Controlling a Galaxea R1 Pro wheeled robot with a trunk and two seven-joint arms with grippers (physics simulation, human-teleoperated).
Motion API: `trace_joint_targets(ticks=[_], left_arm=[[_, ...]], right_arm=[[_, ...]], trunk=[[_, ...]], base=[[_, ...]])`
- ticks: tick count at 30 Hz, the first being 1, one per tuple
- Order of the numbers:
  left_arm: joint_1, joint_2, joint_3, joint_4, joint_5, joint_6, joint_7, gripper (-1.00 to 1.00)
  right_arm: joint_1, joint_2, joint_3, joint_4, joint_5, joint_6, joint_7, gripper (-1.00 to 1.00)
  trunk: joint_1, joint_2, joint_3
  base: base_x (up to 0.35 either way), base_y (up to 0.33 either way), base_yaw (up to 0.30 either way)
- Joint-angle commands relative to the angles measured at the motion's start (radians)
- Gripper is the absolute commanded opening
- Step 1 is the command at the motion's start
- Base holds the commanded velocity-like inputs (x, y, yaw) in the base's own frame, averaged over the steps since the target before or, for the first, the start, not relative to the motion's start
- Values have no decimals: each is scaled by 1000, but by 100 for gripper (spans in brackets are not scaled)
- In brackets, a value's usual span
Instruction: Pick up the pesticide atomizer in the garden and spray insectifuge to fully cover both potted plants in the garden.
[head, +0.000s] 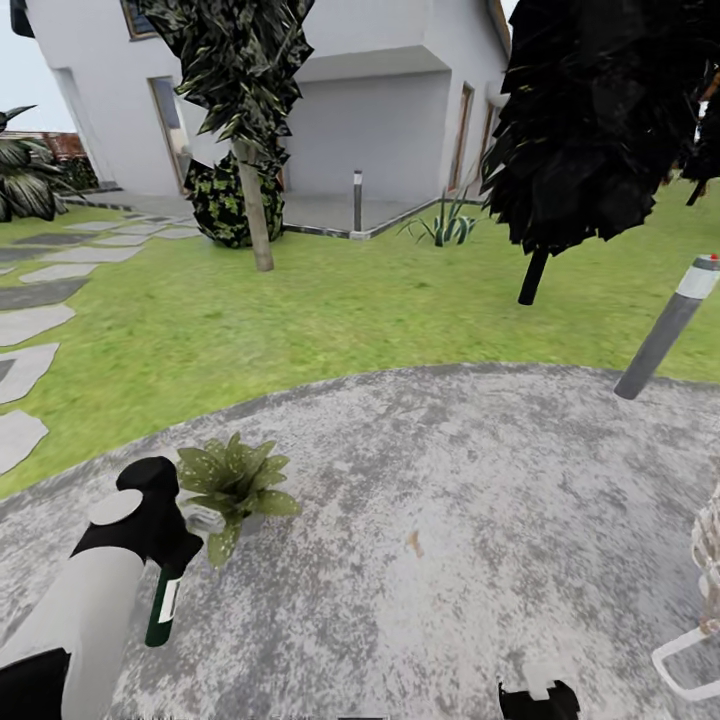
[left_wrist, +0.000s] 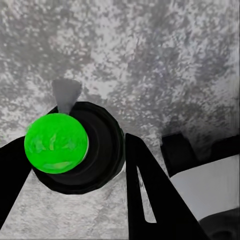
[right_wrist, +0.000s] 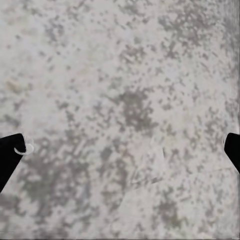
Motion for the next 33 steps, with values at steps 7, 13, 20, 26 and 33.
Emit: trace_joint_targets(ticks=[7, 13, 20, 26, 33], left_arm=[[73, -12, 3, 8, 195, -179, 18, -100], [156, -16, -1, 14, 502, -397, 205, -100], [212, -15, 5, 41, 607, -587, 305, -100], [229, -12, 5, 151, 707, -765, 525, -100], [231, -3, 7, 247, 718, -904, 652, -100]], right_arm=[[-1, 0, -8, 2, 11, -4, -2, 100], [-1, 1, -8, 3, 11, -4, -2, 100], [-1, 2, -8, 3, 11, -4, -1, 100], [-1, 3, -7, 4, 12, -5, 0, 100], [-1, 3, 0, -13, 19, -4, 23, 100]], trunk=[[-1, 0, -1], [-1, 0, -1], [-1, 0, -1], [-1, 0, -1], [-1, 0, -1]], base=[[-313, 91, -268], [-312, 88, -268], [-121, 23, -267], [-4, 1, -72], [0, 0, -2]])
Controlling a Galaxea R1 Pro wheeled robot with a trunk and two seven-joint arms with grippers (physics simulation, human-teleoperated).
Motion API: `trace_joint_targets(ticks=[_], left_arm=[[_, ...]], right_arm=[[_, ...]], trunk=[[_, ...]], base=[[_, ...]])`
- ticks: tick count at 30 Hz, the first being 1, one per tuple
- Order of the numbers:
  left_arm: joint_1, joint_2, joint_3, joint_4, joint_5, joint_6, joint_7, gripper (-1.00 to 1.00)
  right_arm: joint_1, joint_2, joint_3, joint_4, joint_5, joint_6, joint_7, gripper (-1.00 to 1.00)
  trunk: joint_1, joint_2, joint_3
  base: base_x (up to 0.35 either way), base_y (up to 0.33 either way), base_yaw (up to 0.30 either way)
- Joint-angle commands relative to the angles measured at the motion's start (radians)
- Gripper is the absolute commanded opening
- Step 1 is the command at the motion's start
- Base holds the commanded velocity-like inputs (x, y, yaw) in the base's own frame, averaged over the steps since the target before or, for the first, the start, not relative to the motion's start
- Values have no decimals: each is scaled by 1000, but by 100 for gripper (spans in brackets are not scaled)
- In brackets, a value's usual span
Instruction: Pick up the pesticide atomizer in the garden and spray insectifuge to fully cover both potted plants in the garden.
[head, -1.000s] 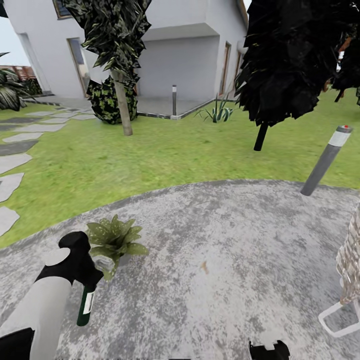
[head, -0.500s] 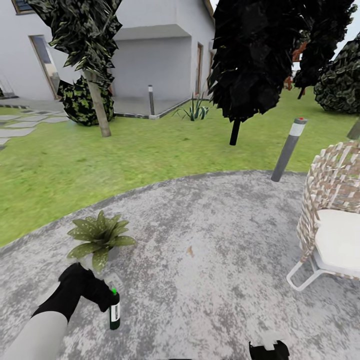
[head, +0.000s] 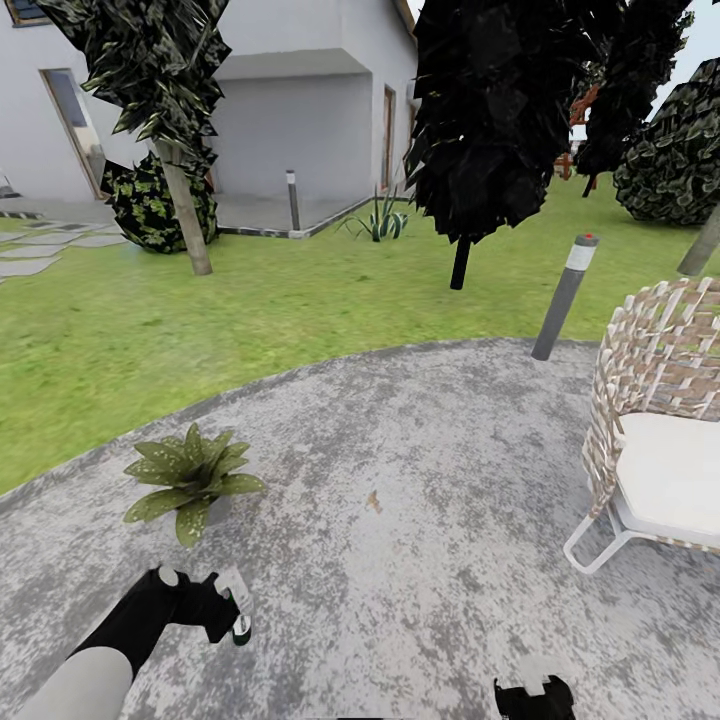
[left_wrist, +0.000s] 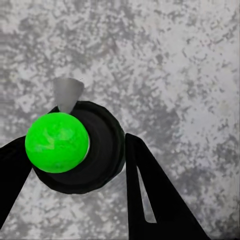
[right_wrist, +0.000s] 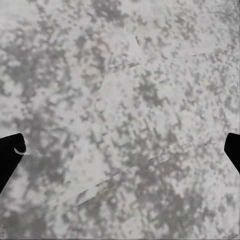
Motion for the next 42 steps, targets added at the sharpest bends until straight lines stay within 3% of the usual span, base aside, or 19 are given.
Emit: trace_joint_targets(ticks=[1, 5, 9, 10, 14, 18, 19, 23, 28, 29, 33, 37, 42], left_arm=[[-1, -1, 5, 5, -2, -2, -6, -100], [-2, -1, 1, 41, -3, -16, -22, -100], [-13, -2, -1, 57, -14, -16, -135, -100], [-16, -4, -2, 56, -16, -15, -173, -100], [-19, -13, -7, 48, -18, -13, -250, -100], [-20, -19, -69, 44, -18, -9, -277, -100], [-21, -21, -103, 43, -18, -6, -288, -100], [-21, -30, -129, 21, -18, -4, -310, -100], [-21, -38, -137, -8, -19, -5, -311, -100], [-21, -41, -142, -10, -19, -4, -309, -100], [-21, -52, -198, -13, -20, -4, -303, -100], [-21, -78, -219, -14, -21, -5, -298, -100], [-21, -117, -222, -16, -35, -13, -297, -100]], right_arm=[[-1, 0, -4, -16, 17, -4, 25, 100], [-1, -10, 20, -148, 70, -4, 237, 100], [-1, -19, 25, -254, 134, -3, 413, 100], [-1, -23, 25, -285, 167, -2, 467, 100], [-8, -26, 24, -382, 252, 1, 669, 100], [-15, -26, 24, -472, 274, 4, 823, 100], [-16, -26, 24, -490, 275, 5, 864, 100], [-20, -25, 24, -516, 275, 5, 894, 100], [-20, -18, 28, -520, 278, 4, 900, 100], [-20, -17, 32, -519, 278, 4, 900, -100], [-21, -14, 96, -519, 277, 4, 901, -100], [-21, 2, 154, -522, 275, 3, 902, -100], [-22, 45, 167, -551, 275, 4, 908, -100]], trunk=[[0, 0, -1], [0, 0, -1], [0, 0, -1], [0, 0, -1], [0, 0, -1], [0, 0, -1], [0, 0, -1], [0, 0, -1], [0, 0, -1], [0, 0, -1], [0, 0, -1], [0, 0, -1], [0, 0, -1]], base=[[0, 0, 0], [0, 0, 0], [0, 0, 0], [0, 0, 0], [0, 0, 0], [0, 0, 0], [0, 0, 0], [0, 0, 0], [0, 0, 0], [0, 0, 0], [0, 0, 0], [0, 0, 0], [0, 0, 0]])
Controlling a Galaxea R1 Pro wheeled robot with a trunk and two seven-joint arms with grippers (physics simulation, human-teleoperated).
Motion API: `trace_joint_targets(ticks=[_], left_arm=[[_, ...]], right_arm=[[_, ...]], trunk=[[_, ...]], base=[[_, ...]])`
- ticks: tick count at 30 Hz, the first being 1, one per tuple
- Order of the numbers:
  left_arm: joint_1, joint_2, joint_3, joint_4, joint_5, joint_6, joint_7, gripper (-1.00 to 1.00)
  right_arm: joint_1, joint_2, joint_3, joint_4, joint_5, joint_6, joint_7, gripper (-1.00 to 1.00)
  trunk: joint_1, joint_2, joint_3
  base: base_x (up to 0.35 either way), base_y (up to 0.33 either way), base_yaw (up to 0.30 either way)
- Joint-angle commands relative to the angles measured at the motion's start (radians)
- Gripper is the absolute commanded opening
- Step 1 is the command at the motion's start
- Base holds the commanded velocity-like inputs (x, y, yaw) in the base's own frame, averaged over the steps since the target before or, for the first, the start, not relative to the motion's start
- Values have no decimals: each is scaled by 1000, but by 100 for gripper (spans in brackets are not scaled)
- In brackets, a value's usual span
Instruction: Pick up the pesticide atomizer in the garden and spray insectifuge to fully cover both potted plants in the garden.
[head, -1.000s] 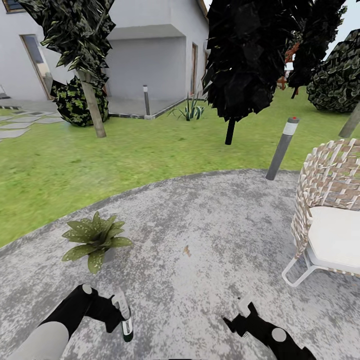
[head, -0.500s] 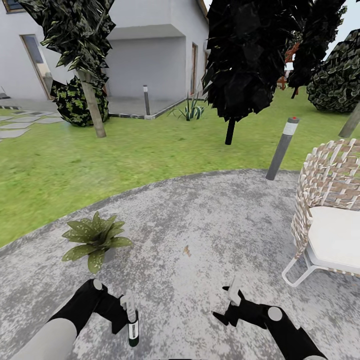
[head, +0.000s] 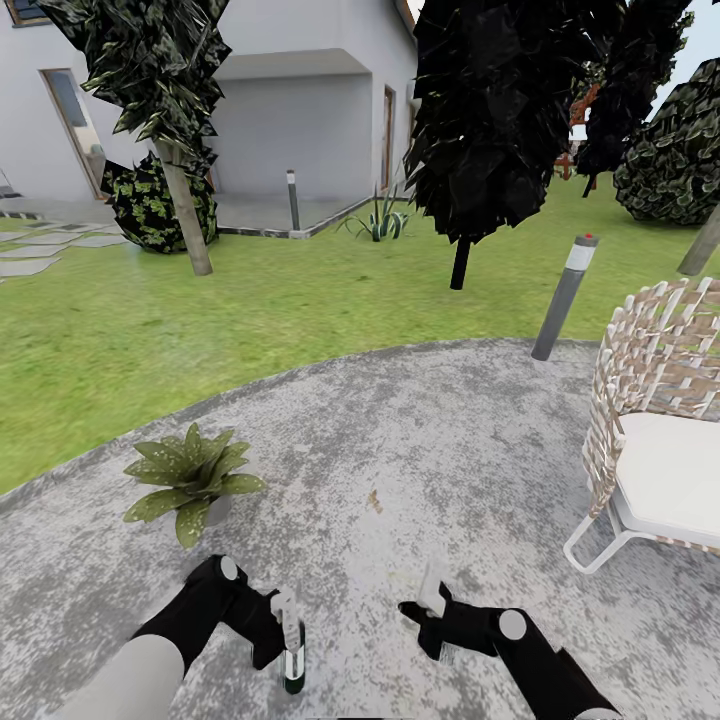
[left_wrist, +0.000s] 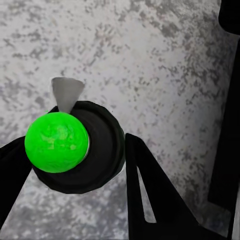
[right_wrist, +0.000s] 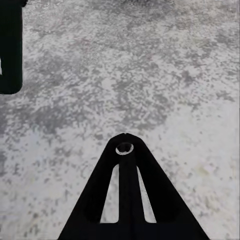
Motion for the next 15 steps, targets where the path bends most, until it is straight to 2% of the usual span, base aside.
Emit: trace_joint_targets(ticks=[1, 3, 8, 15], left_arm=[[0, -8, 5, -1, -7, 4, -6, -100], [0, -21, -1, -2, -8, 1, -6, -100], [-1, -38, -51, -22, -7, -1, 24, -100], [0, -53, -61, -51, -5, -1, 34, -100]], right_arm=[[0, 9, 2, -6, 10, -5, 14, -100], [-1, 23, 2, -13, 11, -5, 47, -100], [-11, 49, 2, -16, 11, -5, 70, -100], [-17, 73, 3, -16, 11, -5, 75, -100]], trunk=[[0, 0, -1], [0, 0, -1], [0, 0, -1], [0, 0, -1]], base=[[0, 0, 0], [0, 0, 0], [0, 0, 0], [0, 0, 0]])
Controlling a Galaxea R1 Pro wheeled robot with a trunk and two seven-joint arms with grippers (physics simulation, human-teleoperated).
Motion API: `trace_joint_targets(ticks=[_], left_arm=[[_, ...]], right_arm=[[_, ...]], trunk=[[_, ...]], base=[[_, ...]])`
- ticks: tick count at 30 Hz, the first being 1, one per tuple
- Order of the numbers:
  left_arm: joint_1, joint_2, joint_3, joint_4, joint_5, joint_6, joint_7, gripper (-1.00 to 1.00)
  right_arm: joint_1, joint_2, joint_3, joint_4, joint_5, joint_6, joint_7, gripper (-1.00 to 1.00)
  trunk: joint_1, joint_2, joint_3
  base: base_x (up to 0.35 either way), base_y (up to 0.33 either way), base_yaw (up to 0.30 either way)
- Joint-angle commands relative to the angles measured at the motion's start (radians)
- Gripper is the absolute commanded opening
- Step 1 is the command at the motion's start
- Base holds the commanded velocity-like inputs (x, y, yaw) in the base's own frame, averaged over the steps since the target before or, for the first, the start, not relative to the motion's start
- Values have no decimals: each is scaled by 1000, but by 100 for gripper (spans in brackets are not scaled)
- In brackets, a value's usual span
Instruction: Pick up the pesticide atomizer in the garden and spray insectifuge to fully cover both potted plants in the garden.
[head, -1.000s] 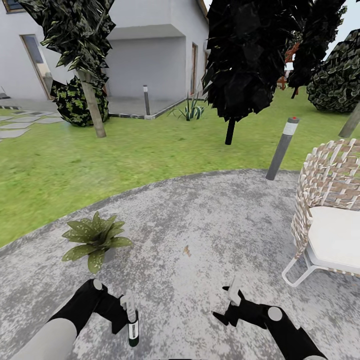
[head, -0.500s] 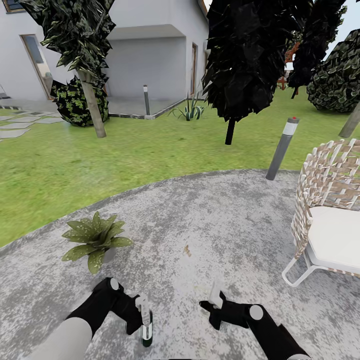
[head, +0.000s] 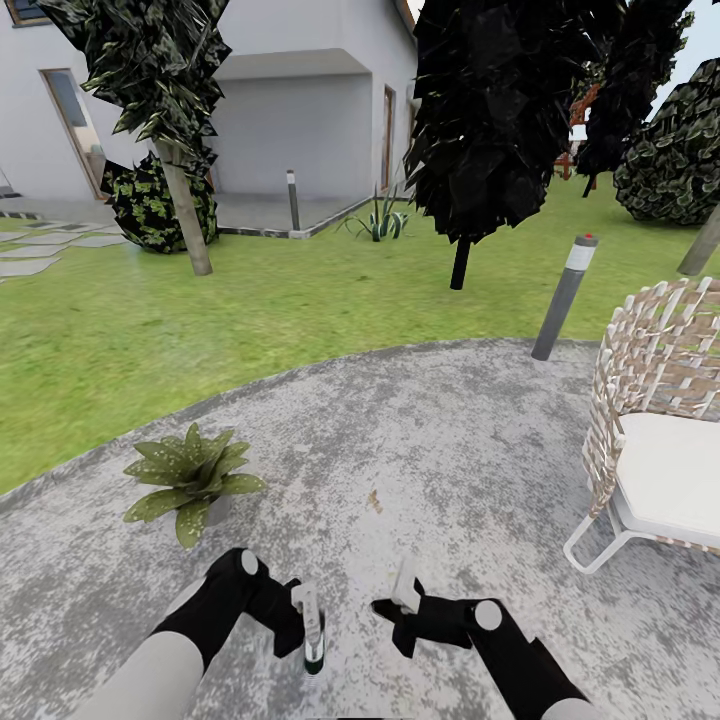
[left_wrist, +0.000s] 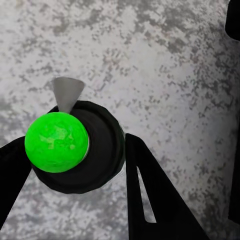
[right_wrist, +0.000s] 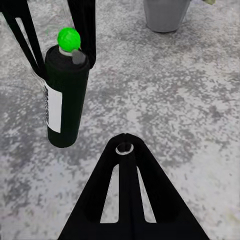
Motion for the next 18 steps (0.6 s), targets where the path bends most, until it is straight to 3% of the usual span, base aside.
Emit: trace_joint_targets(ticks=[1, 18], left_arm=[[0, -1, 0, -9, -3, 5, -3, -100], [4, -16, 0, -22, 6, -42, 11, -100]], right_arm=[[0, 3, -1, -1, 9, -6, 8, -100], [-9, 39, -1, -39, 8, -6, 65, -100]], trunk=[[0, 0, -1], [0, 0, -1]], base=[[0, 0, 0], [0, 0, 0]])
